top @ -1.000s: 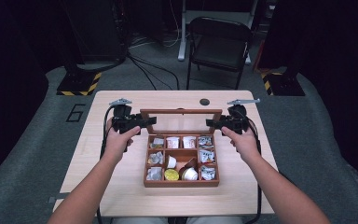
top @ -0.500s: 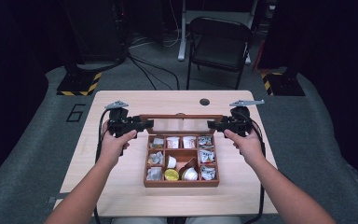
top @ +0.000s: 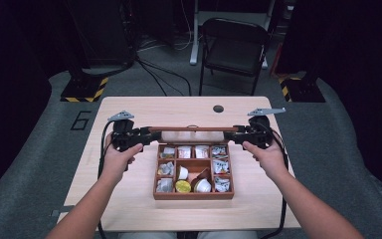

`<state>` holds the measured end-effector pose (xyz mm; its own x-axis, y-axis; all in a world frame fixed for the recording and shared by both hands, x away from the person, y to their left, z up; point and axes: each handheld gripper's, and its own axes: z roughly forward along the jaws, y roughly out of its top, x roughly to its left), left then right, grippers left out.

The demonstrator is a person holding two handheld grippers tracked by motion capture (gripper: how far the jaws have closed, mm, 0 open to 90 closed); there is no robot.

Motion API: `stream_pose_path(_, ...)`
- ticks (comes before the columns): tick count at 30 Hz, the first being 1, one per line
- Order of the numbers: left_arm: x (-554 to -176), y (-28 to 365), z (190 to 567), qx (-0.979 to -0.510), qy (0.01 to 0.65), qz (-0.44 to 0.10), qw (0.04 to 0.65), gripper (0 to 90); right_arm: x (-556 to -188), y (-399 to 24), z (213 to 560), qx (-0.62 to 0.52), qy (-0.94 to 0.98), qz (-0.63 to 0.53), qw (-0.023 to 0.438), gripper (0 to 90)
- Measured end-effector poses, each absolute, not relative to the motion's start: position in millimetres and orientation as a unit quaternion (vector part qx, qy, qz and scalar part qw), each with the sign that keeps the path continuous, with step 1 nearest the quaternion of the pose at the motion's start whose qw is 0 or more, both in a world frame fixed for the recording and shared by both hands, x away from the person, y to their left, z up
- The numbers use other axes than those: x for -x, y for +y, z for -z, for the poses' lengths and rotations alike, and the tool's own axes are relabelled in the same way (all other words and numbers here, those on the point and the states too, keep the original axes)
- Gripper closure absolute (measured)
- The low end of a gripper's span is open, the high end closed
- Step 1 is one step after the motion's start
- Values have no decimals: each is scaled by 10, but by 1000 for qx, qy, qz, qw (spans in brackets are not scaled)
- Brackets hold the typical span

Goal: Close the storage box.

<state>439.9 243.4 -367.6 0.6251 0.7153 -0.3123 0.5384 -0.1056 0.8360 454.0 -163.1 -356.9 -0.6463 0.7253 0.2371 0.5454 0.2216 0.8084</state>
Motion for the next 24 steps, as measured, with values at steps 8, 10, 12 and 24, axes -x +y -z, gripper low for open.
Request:
stream_pose_path(8, -4272, 2454, 3642, -742, 412, -90, 521, 447, -4442, -1697, 3591, -414, 769, -478, 90, 480)
stream_pose_path(10, -4229, 2467, 3649, -742, 409, -90, 523, 447, -4411, -1703, 3607, -416, 768, -480, 87, 480)
stream_pose_path(12, -4192, 2475, 3670, -742, 408, -88, 525, 447, -4378, -1704, 3624, -415, 768, -479, 87, 480)
stream_pose_path(24, -3963, 2457, 3824, -751, 399, -91, 518, 446, -4160, -1709, 3756, -401, 781, -468, 99, 480)
